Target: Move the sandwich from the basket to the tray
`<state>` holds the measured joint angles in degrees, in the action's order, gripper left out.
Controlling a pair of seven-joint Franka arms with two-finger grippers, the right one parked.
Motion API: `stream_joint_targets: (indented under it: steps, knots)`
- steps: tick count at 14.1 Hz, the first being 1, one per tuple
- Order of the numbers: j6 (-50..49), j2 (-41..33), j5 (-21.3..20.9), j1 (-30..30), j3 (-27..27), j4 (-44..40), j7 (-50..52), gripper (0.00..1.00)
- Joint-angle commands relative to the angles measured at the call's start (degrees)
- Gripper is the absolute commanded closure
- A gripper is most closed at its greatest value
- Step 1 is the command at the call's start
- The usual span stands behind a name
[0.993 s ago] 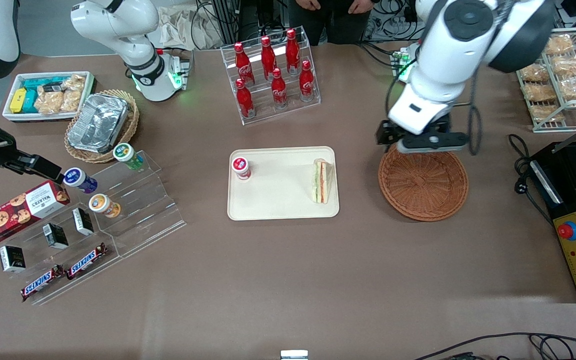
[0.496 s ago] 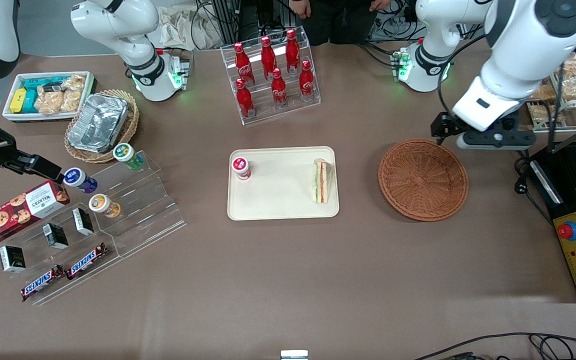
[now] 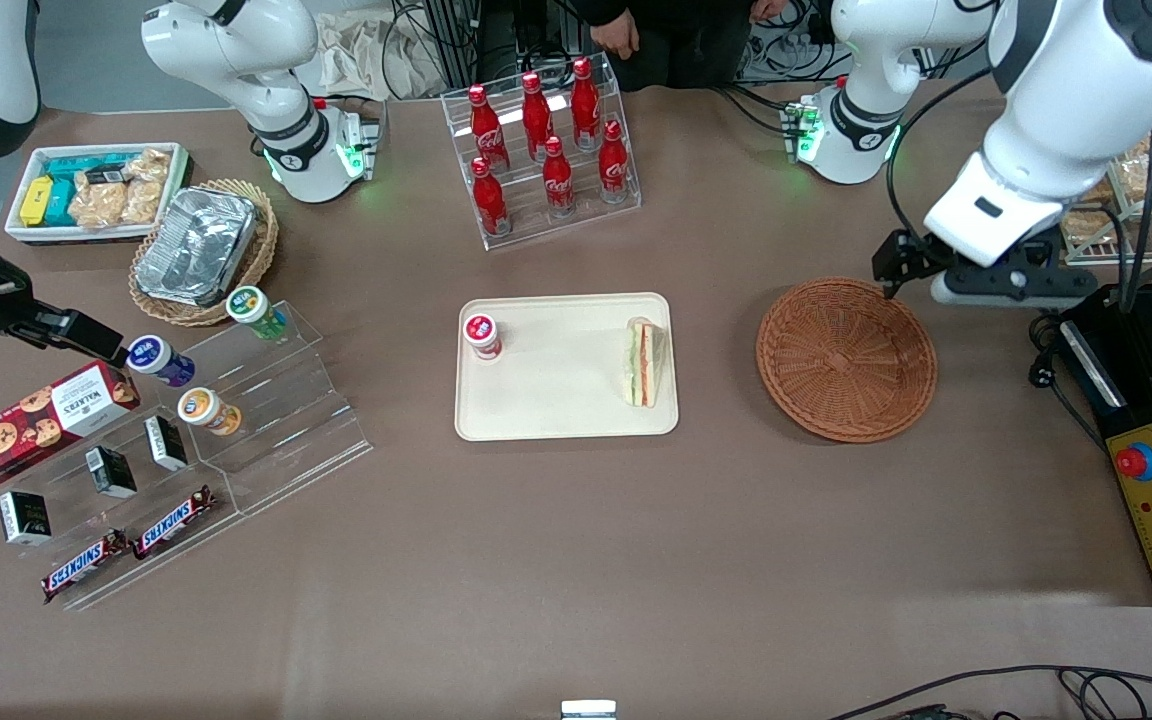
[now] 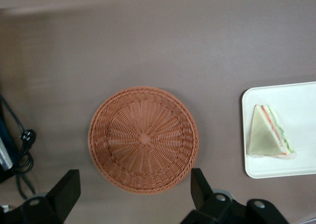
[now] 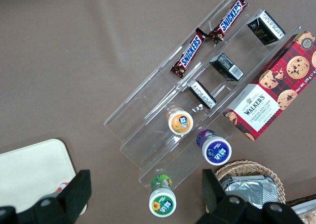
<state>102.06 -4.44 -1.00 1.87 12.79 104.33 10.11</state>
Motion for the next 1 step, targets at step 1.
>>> stream_joint_targets:
  steps: [1]
  knots:
    - [-0.37,6.1,0.47,-0.55,0.39,-5.8,-1.5,0.01]
